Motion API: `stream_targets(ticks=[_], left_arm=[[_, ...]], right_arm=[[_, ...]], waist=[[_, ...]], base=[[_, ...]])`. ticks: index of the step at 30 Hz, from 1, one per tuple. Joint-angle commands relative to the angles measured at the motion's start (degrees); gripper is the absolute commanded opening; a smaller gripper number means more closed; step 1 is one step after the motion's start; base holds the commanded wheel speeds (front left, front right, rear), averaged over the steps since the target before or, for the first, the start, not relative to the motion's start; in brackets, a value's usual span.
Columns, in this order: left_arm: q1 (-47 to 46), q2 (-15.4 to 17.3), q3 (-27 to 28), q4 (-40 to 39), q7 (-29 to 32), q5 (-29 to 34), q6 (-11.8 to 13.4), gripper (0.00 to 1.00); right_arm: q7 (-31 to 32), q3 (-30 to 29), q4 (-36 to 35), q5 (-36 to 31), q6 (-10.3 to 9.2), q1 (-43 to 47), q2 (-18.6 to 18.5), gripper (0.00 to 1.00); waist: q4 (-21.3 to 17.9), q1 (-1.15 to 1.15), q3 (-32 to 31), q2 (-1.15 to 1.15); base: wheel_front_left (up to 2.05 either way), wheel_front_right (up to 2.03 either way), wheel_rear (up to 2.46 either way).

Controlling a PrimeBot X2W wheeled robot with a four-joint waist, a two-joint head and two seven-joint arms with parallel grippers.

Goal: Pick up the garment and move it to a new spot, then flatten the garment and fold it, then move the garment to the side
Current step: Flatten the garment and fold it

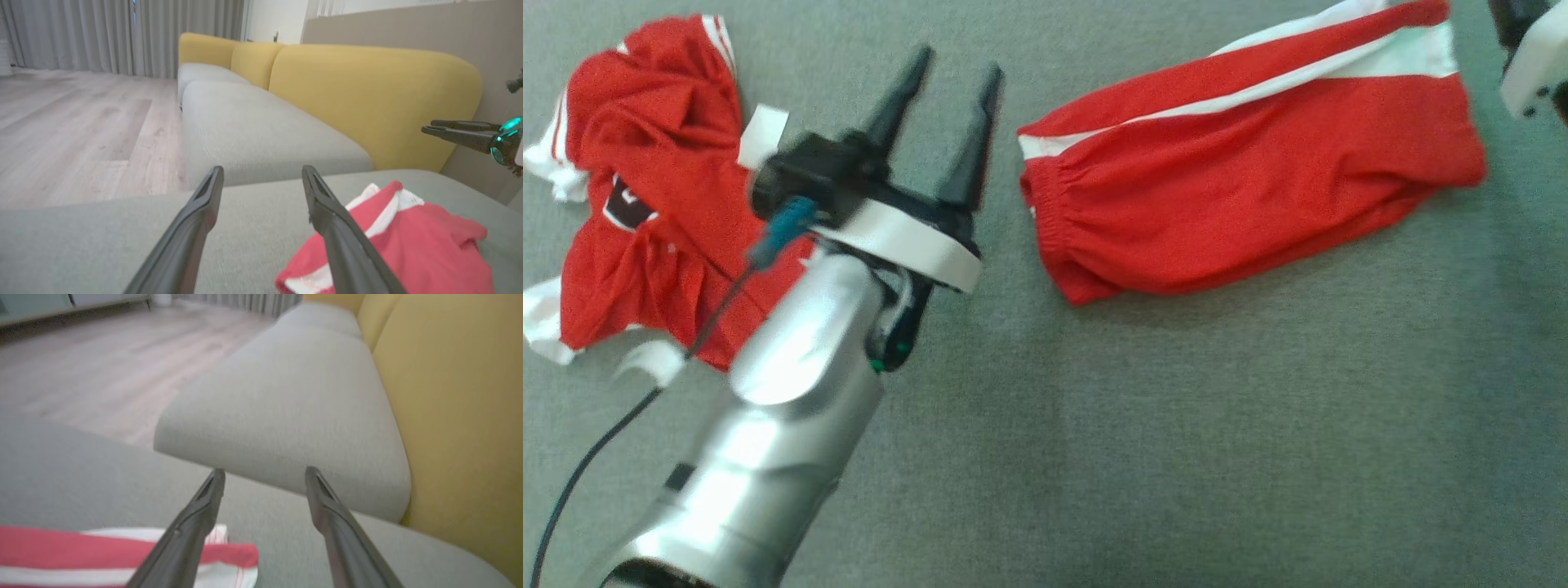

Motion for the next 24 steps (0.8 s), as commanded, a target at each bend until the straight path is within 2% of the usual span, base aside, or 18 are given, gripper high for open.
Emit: stream_targets(ticks=[1,4,7,10,11,15,19,24], left_arm=[[0.4,2.0,3.5,-3.1,-0.5,0.6,0.5,1.00],[4.8,2.3,10.5,-9.9,-0.5,2.3,1.5,1.00],[8.9,1.8,15.5,-14.6,-0.5,3.8,1.4,1.00],[13.3,1.1,18.9,-17.3,-0.5,5.7,1.0,1.00],[13.3,1.1,18.9,-17.3,-0.5,5.7,1.0,1.00],[19.3,0.0,21.7,-18.4,-0.5,7.8,0.0,1.00],[24.9,-1.1,22.3,-17.7,-0.5,9.5,-1.3,1.00],[30.4,-2.2,23.0,-17.5,-0.5,12.0,-2.4,1.00]], right_arm=[[-2.9,-1.2,-0.4,0.5,0.19,-1.3,0.6,1.00],[-9.3,-5.1,0.0,1.3,0.19,0.3,4.1,1.00],[-10.6,-8.7,-1.1,0.8,0.19,2.8,6.2,1.00],[-10.8,-15.4,-4.9,-1.2,0.19,6.8,7.9,1.00],[-10.8,-15.4,-4.9,-1.2,0.19,6.8,7.9,1.00],[-10.8,-25.4,-10.8,-7.7,0.19,17.2,11.4,1.00],[-10.8,-33.3,-15.5,-14.3,0.19,28.8,16.7,1.00],[-10.8,-40.3,-18.4,-21.1,0.19,39.5,23.4,1.00]], waist=[[-1.2,0.01,-2.0,0.00],[-2.7,0.01,-5.5,0.00],[-3.7,0.01,-8.0,0.00],[-4.6,0.01,-10.3,0.00],[-4.6,0.01,-10.3,0.00],[-5.6,0.01,-13.4,0.00],[-6.3,0.01,-15.8,0.00],[-7.4,0.01,-17.6,0.00]], base=[[0.00,0.00,0.00],[0.00,0.00,0.00],[0.00,0.00,0.00],[0.00,0.00,0.00],[0.00,0.00,0.00],[0.00,0.00,0.00],[0.00,0.00,0.00],[0.00,0.00,0.00]])
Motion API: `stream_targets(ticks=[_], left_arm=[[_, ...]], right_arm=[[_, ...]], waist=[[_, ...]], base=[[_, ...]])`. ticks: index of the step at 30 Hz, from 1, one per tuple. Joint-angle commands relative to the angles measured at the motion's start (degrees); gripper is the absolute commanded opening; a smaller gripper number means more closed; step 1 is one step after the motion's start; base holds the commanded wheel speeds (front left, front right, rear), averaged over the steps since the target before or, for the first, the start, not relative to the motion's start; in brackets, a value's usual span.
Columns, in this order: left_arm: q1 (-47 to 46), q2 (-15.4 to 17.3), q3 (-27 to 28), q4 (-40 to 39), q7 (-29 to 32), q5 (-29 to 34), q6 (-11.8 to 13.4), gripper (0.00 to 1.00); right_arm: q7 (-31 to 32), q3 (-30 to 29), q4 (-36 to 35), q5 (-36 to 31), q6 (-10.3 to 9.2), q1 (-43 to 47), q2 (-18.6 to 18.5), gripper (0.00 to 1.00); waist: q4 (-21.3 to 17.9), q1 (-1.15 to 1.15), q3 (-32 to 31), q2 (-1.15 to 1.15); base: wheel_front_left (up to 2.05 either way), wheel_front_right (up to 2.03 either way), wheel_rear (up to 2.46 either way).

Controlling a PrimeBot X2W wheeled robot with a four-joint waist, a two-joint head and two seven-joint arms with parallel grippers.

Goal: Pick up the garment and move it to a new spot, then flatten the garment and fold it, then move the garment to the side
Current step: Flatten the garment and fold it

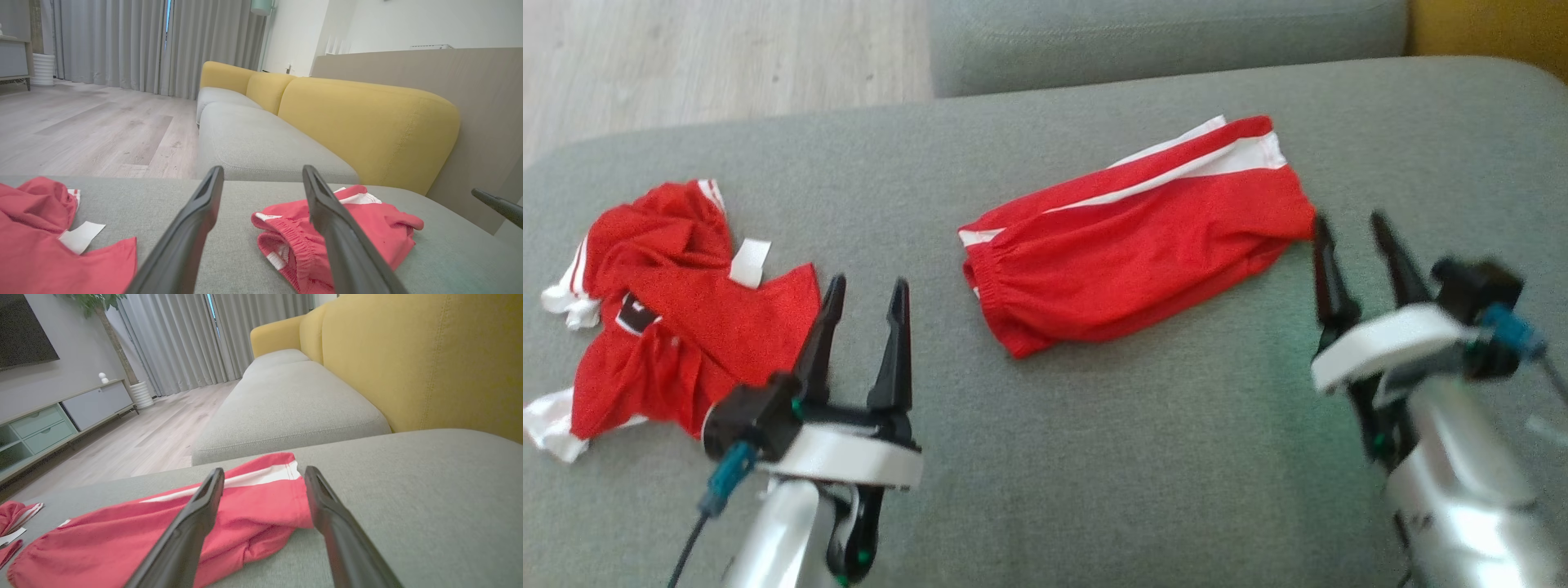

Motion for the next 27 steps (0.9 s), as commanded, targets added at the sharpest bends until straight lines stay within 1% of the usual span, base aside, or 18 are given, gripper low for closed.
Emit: stream_targets(ticks=[1,4,7,14,21,24,27], left_arm=[[-0.8,0.2,2.5,-2.1,-0.3,0.9,-0.3,1.00],[1.7,-0.6,3.6,-3.2,-0.3,1.6,-0.7,1.00],[3.7,-1.1,4.7,-4.6,-0.3,2.4,-1.0,1.00],[5.4,-1.7,6.7,-6.4,-0.3,2.8,-1.3,1.00],[3.8,-1.8,5.5,-6.7,-0.3,2.9,-1.5,1.00],[2.6,-1.8,4.5,-6.6,-0.3,2.9,-1.5,1.00],[1.3,-1.9,3.5,-6.5,-0.3,2.7,-1.5,1.00]], right_arm=[[-0.6,-0.3,-2.8,-1.6,0.19,-0.5,1.4,1.00],[-0.6,-2.1,-4.5,-4.9,0.19,3.7,3.8,1.00],[-0.4,-3.7,-6.0,-6.4,0.19,7.1,5.3,1.00],[1.0,-5.1,-9.3,-8.1,0.19,10.3,6.2,1.00],[3.2,-6.7,-11.3,-8.0,0.19,8.1,6.3,1.00],[4.9,-9.0,-10.4,-7.2,0.19,5.1,6.3,1.00],[7.6,-12.2,-7.8,-5.3,0.19,1.5,6.3,1.00]], waist=[[-0.8,0.01,-0.8,0.00],[-1.4,0.01,-1.4,0.00],[-1.8,0.01,-1.8,0.00],[-2.1,0.01,-1.7,0.00],[-0.4,0.01,0.6,0.00],[0.9,0.01,2.6,0.00],[2.4,0.01,4.7,0.00]], base=[[0.00,0.00,0.00],[0.00,0.00,0.00],[0.00,0.00,0.00],[0.00,0.00,0.00],[0.00,0.00,0.00],[0.00,0.00,0.00],[0.00,0.00,0.00]])
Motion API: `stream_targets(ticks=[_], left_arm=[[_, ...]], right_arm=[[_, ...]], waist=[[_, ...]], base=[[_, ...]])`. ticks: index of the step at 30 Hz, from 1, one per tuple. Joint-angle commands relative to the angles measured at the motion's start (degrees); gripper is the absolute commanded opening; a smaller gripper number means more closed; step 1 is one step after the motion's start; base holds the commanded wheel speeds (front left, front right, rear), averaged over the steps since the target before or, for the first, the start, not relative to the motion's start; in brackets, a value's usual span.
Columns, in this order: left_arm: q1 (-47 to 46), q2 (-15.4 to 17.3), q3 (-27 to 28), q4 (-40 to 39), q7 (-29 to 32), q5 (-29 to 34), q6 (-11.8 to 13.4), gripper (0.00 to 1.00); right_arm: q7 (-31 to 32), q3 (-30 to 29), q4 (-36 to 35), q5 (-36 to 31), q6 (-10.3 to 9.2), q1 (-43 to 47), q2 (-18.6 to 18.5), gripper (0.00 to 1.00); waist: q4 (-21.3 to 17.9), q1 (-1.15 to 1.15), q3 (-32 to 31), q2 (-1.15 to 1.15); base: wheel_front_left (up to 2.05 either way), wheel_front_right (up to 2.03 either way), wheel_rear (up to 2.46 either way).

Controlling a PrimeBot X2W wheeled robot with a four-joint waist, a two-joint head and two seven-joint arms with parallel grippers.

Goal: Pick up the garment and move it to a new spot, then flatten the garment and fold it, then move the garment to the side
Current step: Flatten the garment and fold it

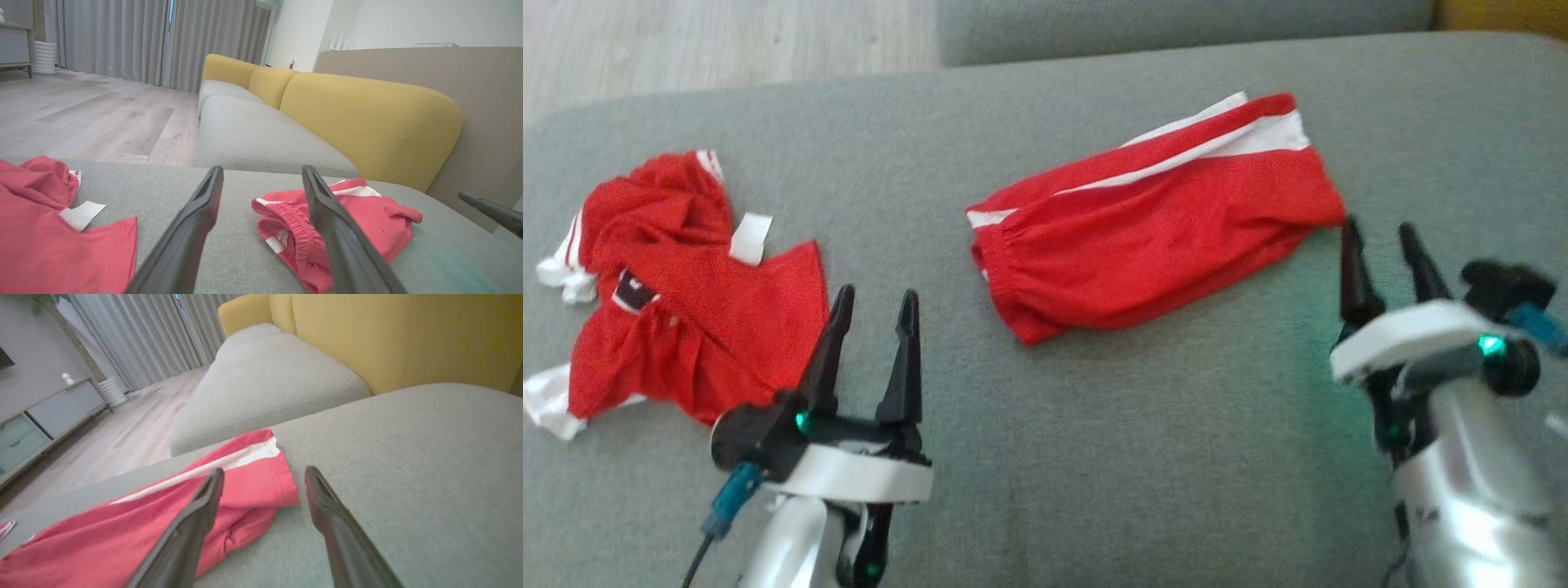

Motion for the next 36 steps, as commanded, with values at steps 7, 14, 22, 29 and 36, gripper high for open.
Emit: stream_targets(ticks=[7,14,22,29,36], left_arm=[[-5.5,0.1,-0.6,-1.6,-0.3,-0.8,-0.3,1.00],[-8.0,0.1,-2.5,-1.7,-0.3,-1.5,-0.3,1.00],[-10.1,0.1,-3.4,-1.5,-0.3,-2.0,-0.3,1.00],[-10.1,0.1,-3.1,-1.5,-0.3,-1.8,-0.3,1.00],[-8.9,0.1,-2.0,-1.3,-0.3,-1.5,-0.3,1.00]], right_arm=[[4.8,-7.2,7.3,1.7,0.20,-11.3,0.3,1.00],[8.0,-15.2,19.3,-4.0,0.20,-19.9,-0.1,1.00],[9.1,-17.3,29.3,-9.8,0.20,-24.2,-0.2,1.00],[2.7,-15.5,32.1,-9.6,0.20,-26.6,0.2,0.00],[-4.4,-15.9,32.1,-8.2,0.20,-25.7,-0.3,0.00]], waist=[[4.4,-0.01,5.4,0.00],[7.2,-0.01,8.7,0.00],[8.0,-0.01,10.2,0.00],[6.3,-0.01,9.9,0.00],[3.4,-0.01,7.4,0.00]], base=[[0.00,0.00,0.00],[0.00,0.00,0.00],[0.00,0.00,0.00],[0.00,0.00,0.00],[0.00,0.00,0.00]])
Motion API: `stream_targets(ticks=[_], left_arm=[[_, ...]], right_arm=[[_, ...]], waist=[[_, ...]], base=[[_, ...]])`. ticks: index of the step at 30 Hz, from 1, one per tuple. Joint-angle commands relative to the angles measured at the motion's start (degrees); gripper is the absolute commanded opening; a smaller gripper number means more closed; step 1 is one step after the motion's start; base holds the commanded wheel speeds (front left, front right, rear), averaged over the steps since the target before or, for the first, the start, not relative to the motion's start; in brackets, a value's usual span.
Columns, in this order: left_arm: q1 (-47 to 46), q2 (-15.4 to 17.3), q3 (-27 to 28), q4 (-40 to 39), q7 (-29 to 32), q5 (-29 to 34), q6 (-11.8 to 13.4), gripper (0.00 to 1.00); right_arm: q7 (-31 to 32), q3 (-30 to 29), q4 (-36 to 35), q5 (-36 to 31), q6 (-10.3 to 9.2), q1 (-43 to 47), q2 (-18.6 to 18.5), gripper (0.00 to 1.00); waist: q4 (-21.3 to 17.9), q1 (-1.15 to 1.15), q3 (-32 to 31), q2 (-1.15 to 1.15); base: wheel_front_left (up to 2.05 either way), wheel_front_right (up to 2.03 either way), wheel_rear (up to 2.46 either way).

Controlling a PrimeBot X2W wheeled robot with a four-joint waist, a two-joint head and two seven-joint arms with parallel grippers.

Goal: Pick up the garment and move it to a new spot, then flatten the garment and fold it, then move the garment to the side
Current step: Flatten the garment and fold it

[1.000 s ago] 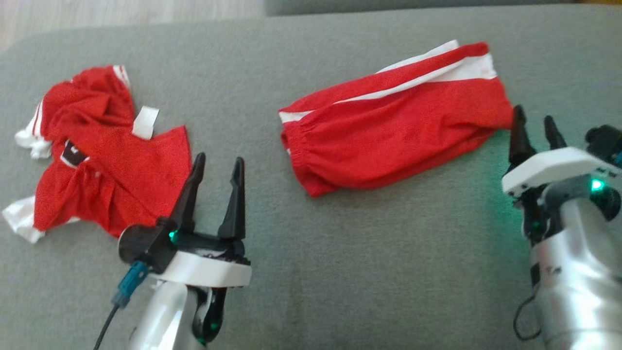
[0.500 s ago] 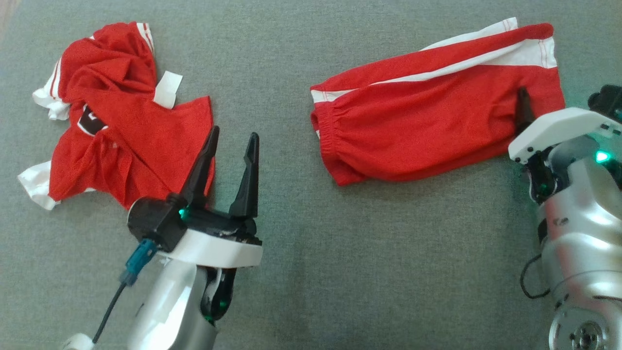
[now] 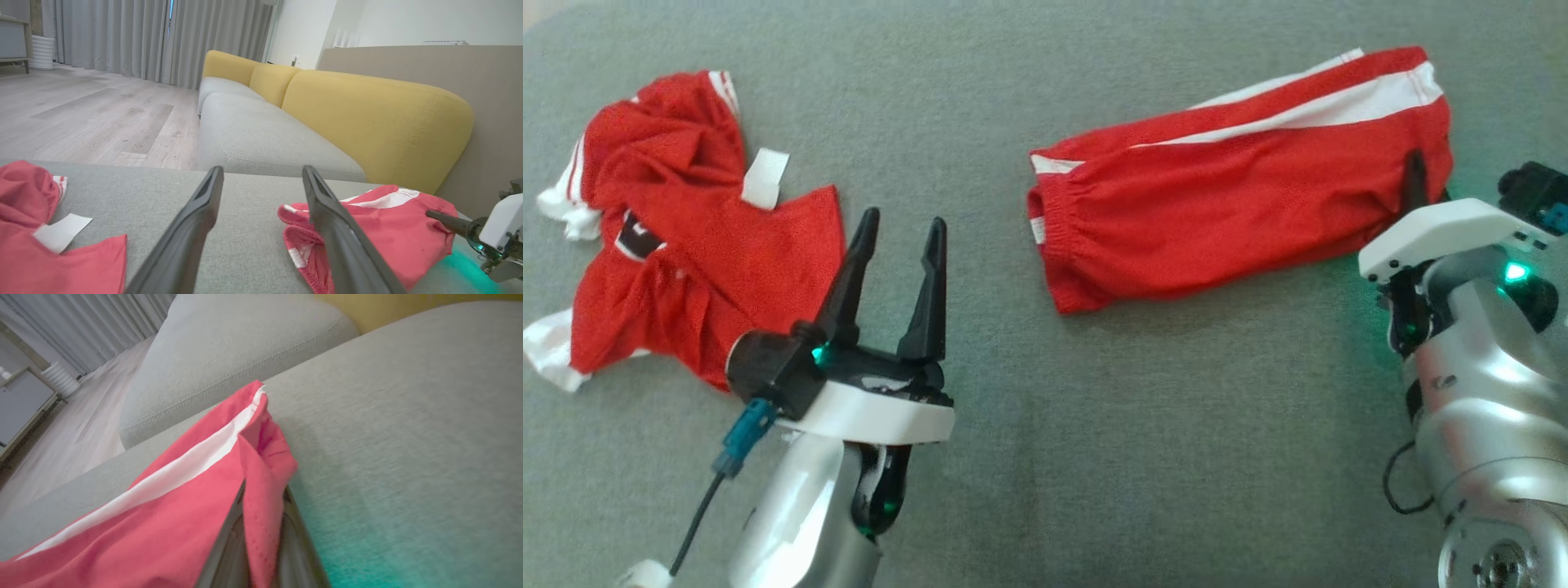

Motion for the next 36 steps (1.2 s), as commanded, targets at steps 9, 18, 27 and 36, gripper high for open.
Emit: stream_targets(ticks=[9,18,27,36], left_arm=[[2.2,0.3,2.9,-2.6,-0.3,-0.2,-0.3,1.00],[3.2,0.3,2.9,-3.4,-0.3,-0.3,-0.3,1.00],[3.6,0.3,2.7,-2.9,-0.3,-0.2,-0.3,1.00],[5.2,0.3,3.2,-2.3,-0.3,-0.3,-0.3,1.00]], right_arm=[[-2.5,-2.3,-3.8,2.5,0.20,6.2,-4.8,0.00],[-2.8,-3.6,-6.9,4.4,0.20,9.7,-4.2,0.00],[-3.4,0.2,-11.0,5.1,0.20,9.1,-1.6,0.00],[-2.8,15.8,-17.8,13.0,0.20,10.3,0.8,0.00]], waist=[[-4.2,0.00,-4.8,0.00],[-4.7,0.00,-5.5,0.00],[-3.3,0.00,-7.2,0.00],[-1.1,0.00,-10.4,0.00]], base=[[0.00,0.00,0.00],[0.00,0.00,0.00],[0.00,0.00,0.00],[0.00,0.00,0.00]])
